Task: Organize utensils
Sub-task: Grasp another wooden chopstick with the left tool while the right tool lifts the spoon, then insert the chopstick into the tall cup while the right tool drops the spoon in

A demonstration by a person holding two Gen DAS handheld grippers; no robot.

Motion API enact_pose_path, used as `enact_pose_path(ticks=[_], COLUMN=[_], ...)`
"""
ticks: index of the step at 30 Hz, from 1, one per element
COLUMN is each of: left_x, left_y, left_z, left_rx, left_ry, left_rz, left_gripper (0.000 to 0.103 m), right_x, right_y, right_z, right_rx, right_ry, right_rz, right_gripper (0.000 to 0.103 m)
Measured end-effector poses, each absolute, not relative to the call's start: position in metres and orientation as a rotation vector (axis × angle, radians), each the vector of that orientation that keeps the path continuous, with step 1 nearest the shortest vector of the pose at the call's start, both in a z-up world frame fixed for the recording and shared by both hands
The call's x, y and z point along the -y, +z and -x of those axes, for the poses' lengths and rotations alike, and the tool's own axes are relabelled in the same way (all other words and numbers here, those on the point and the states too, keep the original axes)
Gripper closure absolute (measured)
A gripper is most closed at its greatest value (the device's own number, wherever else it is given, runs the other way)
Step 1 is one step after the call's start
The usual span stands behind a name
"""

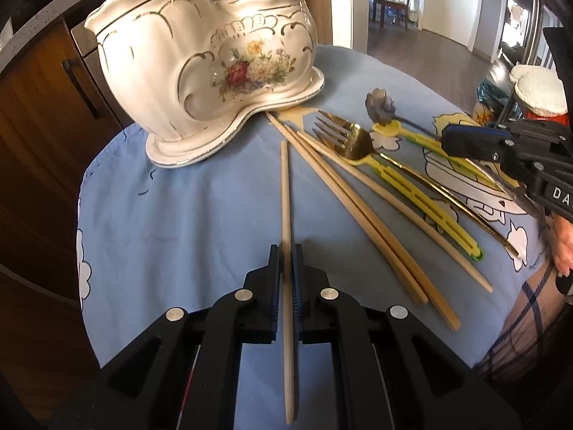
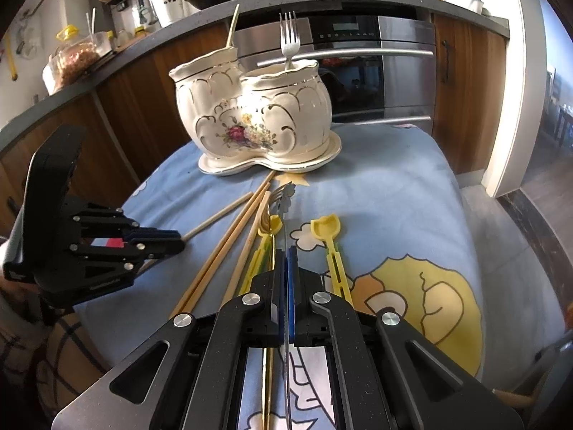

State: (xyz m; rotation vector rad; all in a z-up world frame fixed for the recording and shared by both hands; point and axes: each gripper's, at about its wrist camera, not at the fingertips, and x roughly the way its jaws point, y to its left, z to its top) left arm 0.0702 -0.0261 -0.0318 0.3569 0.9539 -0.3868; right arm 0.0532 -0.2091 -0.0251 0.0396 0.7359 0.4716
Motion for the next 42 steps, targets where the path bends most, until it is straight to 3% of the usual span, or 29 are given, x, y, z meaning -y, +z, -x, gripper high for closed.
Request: enact_pose_path(ticks=[11, 15, 18, 22, 30, 42], left_x=[0.030, 0.030, 0.032, 0.029, 0.011, -0.025], left_y=[-0.030, -0.028, -0.028, -0.028, -0.016, 0.052], left_z=[-0.062, -0.058, -0.057, -0.057, -0.044, -0.026], left_rx=[-0.947, -0.961, -0.961, -0.956, -0.890, -0.604], left_ry=[-0.436, -0.449, -0.452, -0.465, -0.495, -0.541], left_rz=[-0.452, -0.483, -0.511, -0.489, -0.421, -0.239], left_gripper=[0.098, 0.098, 0.098, 0.098, 0.098, 0.098], right_x=[0.186, 0.181, 0.182, 0.185, 0.193, 0.203], right_y=[-0.038, -0.037, -0.037, -0.037, -0.021, 0.043], right_z=[-0.071, -0.077, -0.080, -0.084, -0.070, -0.065], right_rx=[-0.949, -0.973, -0.982, -0.988, -0.865, -0.580], right_ry=[0.474, 0.467, 0.490, 0.518, 0.531, 0.591], right_rz=[0.199, 0.258, 0.259, 0.207, 0.151, 0.011], right_gripper=[0.099, 0.089, 0.089, 0.100, 0.101, 0.101])
